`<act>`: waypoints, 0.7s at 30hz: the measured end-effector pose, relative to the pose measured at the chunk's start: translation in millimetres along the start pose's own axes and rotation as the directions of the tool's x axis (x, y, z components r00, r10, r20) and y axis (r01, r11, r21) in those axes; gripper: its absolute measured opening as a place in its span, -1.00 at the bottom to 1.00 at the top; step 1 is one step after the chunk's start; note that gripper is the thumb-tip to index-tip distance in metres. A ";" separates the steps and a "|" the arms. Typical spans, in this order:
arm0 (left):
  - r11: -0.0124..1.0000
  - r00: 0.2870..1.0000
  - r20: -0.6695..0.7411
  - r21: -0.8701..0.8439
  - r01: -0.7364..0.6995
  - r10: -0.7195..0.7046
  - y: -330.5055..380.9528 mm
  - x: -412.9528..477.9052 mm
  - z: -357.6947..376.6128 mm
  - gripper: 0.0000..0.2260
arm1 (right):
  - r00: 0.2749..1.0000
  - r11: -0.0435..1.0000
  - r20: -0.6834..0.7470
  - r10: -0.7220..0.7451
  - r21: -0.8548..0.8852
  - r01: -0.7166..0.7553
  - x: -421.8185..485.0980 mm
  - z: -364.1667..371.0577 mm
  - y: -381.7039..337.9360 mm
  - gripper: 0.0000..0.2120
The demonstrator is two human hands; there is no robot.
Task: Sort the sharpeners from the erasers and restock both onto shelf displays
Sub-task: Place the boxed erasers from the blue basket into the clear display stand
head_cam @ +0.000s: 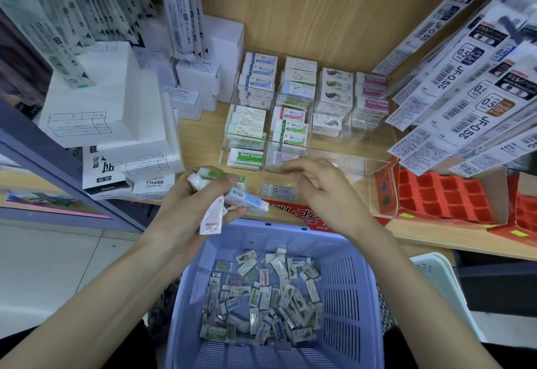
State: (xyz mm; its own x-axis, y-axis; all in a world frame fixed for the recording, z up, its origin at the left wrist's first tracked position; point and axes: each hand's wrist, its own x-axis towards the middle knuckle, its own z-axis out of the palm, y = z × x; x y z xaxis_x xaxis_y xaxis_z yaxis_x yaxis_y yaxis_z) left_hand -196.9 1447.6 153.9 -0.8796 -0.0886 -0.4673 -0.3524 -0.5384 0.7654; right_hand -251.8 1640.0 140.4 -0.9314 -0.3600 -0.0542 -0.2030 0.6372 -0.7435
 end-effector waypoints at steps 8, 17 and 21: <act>0.999 0.998 0.052 -0.001 -0.047 0.047 -4.1 -1.4 4.5 -0.76 | 0.983 0.836 0.169 0.067 0.529 -0.148 -30.4 20.5 -32.8 -0.82; 0.997 0.994 0.078 -0.011 -0.073 0.073 -3.4 -3.5 10.7 -0.76 | 0.993 0.708 0.085 0.085 0.696 -0.120 -32.4 18.1 -22.9 -0.87; 0.987 0.982 0.136 0.066 -0.144 0.134 -1.6 -7.7 14.0 -0.62 | 0.988 0.627 -0.006 0.154 0.773 -0.093 -37.0 18.8 -14.4 -0.62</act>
State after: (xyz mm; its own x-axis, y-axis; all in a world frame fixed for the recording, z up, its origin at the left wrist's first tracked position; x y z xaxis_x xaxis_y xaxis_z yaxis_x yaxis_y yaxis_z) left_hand -194.1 1460.8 162.5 -0.9541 -0.0453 -0.2962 -0.2426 -0.4636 0.8522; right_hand -208.7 1631.3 140.6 -0.9533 -0.2537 -0.1637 0.1928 -0.0942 -0.9767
